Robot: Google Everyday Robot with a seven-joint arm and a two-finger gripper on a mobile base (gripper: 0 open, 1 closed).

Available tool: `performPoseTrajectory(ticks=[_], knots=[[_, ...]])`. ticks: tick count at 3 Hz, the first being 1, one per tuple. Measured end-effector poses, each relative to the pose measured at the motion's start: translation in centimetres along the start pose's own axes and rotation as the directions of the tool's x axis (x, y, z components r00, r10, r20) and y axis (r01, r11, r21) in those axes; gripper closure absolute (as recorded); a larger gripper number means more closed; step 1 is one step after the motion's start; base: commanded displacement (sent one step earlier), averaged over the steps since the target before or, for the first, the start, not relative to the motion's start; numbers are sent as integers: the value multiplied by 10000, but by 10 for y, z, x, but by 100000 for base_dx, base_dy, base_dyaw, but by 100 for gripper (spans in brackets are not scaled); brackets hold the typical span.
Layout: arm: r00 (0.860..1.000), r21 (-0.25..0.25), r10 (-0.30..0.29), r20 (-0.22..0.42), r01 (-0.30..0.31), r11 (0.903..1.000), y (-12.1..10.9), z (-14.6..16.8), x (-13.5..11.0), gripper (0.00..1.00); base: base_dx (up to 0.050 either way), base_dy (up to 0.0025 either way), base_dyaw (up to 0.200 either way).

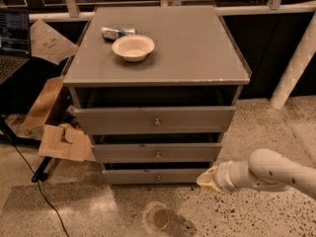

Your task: Open bottom drawer

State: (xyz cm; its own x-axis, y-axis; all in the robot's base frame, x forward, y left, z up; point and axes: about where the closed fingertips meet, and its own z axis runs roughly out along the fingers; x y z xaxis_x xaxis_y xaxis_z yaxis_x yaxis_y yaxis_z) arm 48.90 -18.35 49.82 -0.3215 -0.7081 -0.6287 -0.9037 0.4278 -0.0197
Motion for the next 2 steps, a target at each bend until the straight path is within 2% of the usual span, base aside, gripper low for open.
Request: performPoseTrajectory(ticks=[1, 2], knots=[[9987, 747, 290, 413, -320, 9967, -15, 19, 17, 100, 0, 0, 0], [9953, 1776, 631, 740, -754, 9812, -54, 52, 49, 100, 0, 0, 0]])
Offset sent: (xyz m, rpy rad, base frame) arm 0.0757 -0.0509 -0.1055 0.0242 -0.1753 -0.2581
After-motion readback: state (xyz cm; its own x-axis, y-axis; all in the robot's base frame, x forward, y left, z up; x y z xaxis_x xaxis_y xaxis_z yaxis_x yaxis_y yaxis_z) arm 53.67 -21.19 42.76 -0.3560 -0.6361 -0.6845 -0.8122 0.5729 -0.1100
